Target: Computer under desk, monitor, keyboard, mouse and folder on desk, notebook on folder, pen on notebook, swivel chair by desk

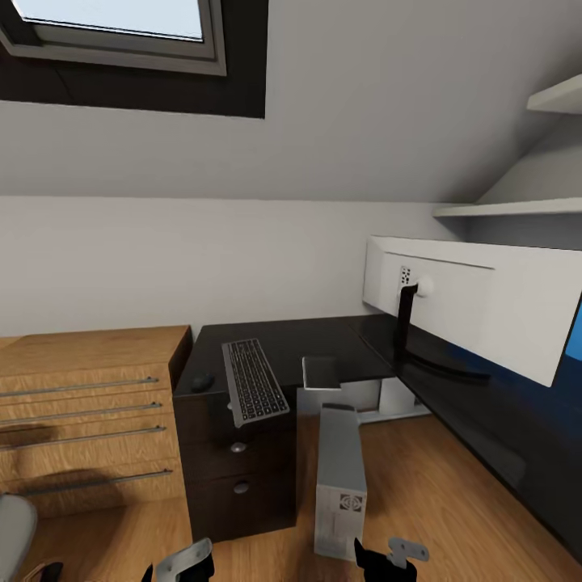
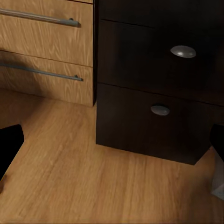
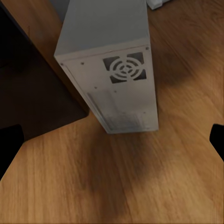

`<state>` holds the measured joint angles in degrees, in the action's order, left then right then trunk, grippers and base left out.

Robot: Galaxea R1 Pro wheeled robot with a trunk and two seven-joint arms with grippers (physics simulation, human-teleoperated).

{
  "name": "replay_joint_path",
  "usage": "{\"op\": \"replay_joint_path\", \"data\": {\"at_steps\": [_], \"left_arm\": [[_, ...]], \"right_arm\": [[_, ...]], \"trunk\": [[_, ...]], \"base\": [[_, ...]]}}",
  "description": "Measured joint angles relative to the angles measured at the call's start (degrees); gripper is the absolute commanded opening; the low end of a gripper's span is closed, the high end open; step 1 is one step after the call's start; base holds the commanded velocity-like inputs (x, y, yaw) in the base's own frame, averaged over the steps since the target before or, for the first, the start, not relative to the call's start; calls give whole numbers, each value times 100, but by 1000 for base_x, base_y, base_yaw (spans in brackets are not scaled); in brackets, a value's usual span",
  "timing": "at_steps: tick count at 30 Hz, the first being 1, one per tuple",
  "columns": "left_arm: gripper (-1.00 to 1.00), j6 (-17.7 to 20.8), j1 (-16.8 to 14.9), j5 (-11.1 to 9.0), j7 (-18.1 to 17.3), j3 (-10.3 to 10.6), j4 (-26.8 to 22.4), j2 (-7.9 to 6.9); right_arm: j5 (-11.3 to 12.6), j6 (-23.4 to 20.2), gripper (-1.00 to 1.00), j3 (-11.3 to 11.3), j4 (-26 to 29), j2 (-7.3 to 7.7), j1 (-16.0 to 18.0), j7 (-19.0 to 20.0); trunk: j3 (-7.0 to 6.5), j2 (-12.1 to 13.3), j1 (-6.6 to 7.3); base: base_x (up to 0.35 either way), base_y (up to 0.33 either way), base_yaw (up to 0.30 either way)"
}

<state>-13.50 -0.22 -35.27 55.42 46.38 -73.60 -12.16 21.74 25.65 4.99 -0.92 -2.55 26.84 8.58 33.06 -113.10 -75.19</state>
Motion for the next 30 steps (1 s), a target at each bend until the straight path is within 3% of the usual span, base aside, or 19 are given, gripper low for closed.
{"op": "replay_joint_path", "data": {"at_steps": [9,11,12,14,16,17,19,21,24,27,28,30], "left_arm": [[100,0,0,0,0,-1,11,7],[100,4,0,4,-4,-2,8,19],[100,28,0,13,-12,-29,5,103],[100,533,-1,38,-24,-480,-22,332],[100,853,0,41,-33,-718,-66,441],[100,1184,-1,30,-46,-970,-179,575],[100,1502,0,20,-56,-1212,-343,701],[100,2098,4,17,-70,-1544,-810,842],[100,2582,6,13,-72,-1701,-1339,903],[100,2812,4,12,-66,-1794,-1669,921],[100,3046,1,12,-69,-1907,-1806,933],[100,3297,0,8,-71,-1962,-1860,954]], "right_arm": [[17,40,100,2,40,-3,-1,-9],[0,286,100,13,46,-15,0,-5],[-3,528,100,15,54,-20,1,-21],[-6,612,100,13,250,-13,6,-228],[-12,513,100,16,392,-10,9,-377],[-70,288,100,18,583,-11,13,-548],[-197,0,100,20,784,-11,18,-704],[-693,-743,100,15,1080,-16,108,-973],[-1157,-1561,100,4,1217,-32,386,-1298],[-1341,-2088,100,-1,1277,-58,546,-1467],[-1411,-2480,100,-2,1298,-76,613,-1542],[-1436,-2797,100,-4,1303,-83,641,-1568]], "trunk": [[162,-361,-198],[197,-441,-242],[215,-481,-264],[251,-562,-308],[287,-642,-352],[305,-682,-373],[341,-762,-417],[376,-843,-461],[430,-963,-527],[485,-1083,-593],[502,-1123,-615],[539,-1203,-659]], "base": [[0,0,0],[0,0,0],[0,0,0],[0,0,0],[0,0,0],[0,0,0],[0,0,0],[0,0,0],[0,0,0],[0,0,0],[0,0,0],[0,0,0]]}}
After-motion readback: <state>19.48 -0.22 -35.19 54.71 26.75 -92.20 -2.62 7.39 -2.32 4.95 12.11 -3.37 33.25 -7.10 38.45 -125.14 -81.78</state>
